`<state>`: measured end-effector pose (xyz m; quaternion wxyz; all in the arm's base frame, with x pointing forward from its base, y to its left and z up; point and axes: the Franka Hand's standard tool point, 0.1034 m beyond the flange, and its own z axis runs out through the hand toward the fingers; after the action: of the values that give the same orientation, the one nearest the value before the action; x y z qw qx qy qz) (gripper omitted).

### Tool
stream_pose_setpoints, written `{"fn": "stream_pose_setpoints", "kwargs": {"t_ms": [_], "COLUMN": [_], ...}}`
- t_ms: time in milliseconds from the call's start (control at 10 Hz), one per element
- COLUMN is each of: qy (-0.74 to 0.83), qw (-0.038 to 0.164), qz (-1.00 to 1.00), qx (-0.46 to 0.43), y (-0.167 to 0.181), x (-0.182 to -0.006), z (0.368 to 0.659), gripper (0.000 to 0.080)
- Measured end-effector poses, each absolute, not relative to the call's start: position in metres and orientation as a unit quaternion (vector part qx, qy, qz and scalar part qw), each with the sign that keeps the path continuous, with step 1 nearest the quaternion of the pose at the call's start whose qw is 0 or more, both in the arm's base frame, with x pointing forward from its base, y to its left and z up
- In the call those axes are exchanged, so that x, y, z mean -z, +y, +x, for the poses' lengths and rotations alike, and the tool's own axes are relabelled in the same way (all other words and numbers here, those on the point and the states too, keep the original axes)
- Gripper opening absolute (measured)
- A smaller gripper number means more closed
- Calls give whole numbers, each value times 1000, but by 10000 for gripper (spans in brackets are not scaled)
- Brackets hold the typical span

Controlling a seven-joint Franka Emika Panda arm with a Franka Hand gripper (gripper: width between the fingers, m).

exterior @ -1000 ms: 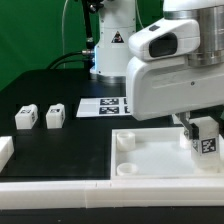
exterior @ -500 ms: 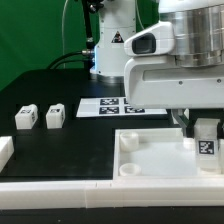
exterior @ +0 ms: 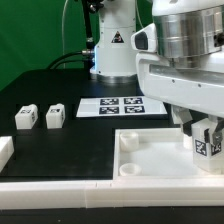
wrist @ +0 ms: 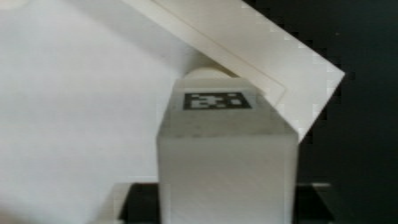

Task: Assemble one leg

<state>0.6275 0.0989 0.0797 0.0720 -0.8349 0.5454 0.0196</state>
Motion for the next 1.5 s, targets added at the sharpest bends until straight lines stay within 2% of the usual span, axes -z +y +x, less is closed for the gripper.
{"fn": "stream_pose_setpoints", "kwargs": {"t_ms": [200,400,500,600,700,800,1100,1500], "qy": [643,672,668,668,666,663,615,380], "qw": [77,78,78,78,78,78,81,84], "qz": [-761,-735,-739,-739,-740,-743,-784,-921], "qx": [-37,-43,-42,-42,-42,-42,-37,-14], "y": [100,100,100,101,101,102,111,117], "x": [-79,-79,-78,-78,-78,-77,-76,-76], "z": [626,625,625,625,625,625,624,624], "gripper": [292,292,399,399,536,614,648,649]}}
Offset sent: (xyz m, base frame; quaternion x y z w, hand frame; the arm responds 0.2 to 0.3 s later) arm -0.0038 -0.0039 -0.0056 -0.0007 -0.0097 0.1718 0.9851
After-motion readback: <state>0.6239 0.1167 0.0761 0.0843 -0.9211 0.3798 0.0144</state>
